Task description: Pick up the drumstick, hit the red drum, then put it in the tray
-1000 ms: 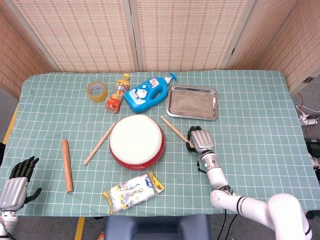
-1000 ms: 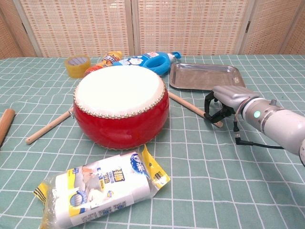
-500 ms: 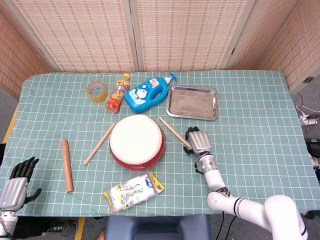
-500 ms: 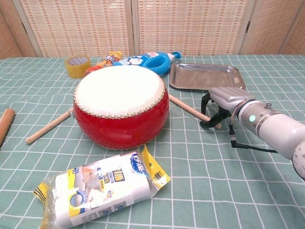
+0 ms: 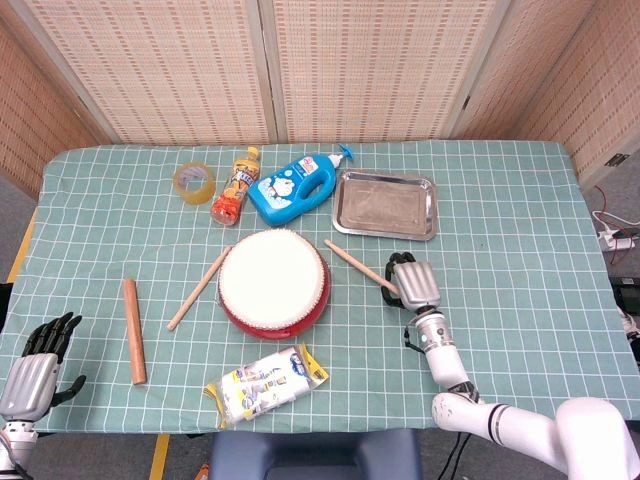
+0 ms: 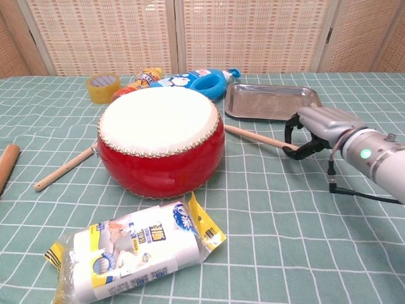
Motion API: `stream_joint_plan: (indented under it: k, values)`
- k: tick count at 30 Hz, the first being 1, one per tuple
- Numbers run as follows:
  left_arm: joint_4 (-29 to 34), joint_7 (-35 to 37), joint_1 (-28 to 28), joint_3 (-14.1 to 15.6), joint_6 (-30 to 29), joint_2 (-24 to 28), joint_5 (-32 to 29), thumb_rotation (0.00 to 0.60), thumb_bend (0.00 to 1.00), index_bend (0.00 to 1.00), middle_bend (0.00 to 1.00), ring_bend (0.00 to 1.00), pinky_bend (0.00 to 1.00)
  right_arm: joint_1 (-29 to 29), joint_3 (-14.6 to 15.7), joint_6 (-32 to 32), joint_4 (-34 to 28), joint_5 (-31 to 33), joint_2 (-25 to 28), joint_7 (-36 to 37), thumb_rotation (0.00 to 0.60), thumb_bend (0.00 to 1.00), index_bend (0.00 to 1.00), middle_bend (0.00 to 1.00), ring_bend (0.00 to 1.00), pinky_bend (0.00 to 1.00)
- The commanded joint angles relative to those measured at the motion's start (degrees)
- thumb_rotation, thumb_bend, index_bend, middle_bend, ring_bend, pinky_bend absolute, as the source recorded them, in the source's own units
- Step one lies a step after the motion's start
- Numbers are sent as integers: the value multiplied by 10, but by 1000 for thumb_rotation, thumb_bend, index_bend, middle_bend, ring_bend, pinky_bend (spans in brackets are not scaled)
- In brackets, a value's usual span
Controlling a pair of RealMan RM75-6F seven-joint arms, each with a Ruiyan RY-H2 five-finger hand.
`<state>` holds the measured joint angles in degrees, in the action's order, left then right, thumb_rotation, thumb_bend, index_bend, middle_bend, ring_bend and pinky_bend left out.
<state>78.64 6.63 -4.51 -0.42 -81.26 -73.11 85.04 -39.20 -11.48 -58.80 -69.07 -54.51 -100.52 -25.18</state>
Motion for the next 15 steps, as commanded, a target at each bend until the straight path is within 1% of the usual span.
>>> stream_joint_plan:
  k: [1,4,6,7,8,10,12,14,15]
  values:
    - [3,-4,0,0,-1,1,1,600,228,0,0,0,0,35,30,-8,-50,-39,59,39,485,530,585,248,203,546]
    - [8,-10,-1,1,0,2,2,600,228,0,0,0,0,51,61,23,-72,-85,115,94,503,530,564,248,190,508]
    - [13,-14,-1,1,-2,3,4,600,227,0,0,0,0,56,80,33,-63,-120,143,116,515,530,534,248,170,461]
    - [15,-16,-1,2,-2,3,4,600,227,0,0,0,0,58,85,33,-54,-130,150,122,516,530,522,248,162,439]
    - [17,-18,-2,1,-2,4,4,600,227,0,0,0,0,60,86,32,-42,-132,154,123,515,530,499,248,149,415]
    - [21,-23,-2,1,-2,5,4,600,227,0,0,0,0,60,81,43,-25,-118,158,117,515,526,398,248,111,370]
    - [26,-27,-3,1,-2,6,4,600,226,0,0,0,0,57,71,54,-23,-100,157,114,515,481,303,248,89,350]
    - [30,-30,-3,1,-3,7,5,600,227,0,0,0,0,53,61,63,-28,-91,154,119,514,421,267,248,86,348]
    - [31,-32,-3,1,-3,7,4,600,227,0,0,0,0,51,59,67,-32,-90,152,121,514,406,261,248,86,348]
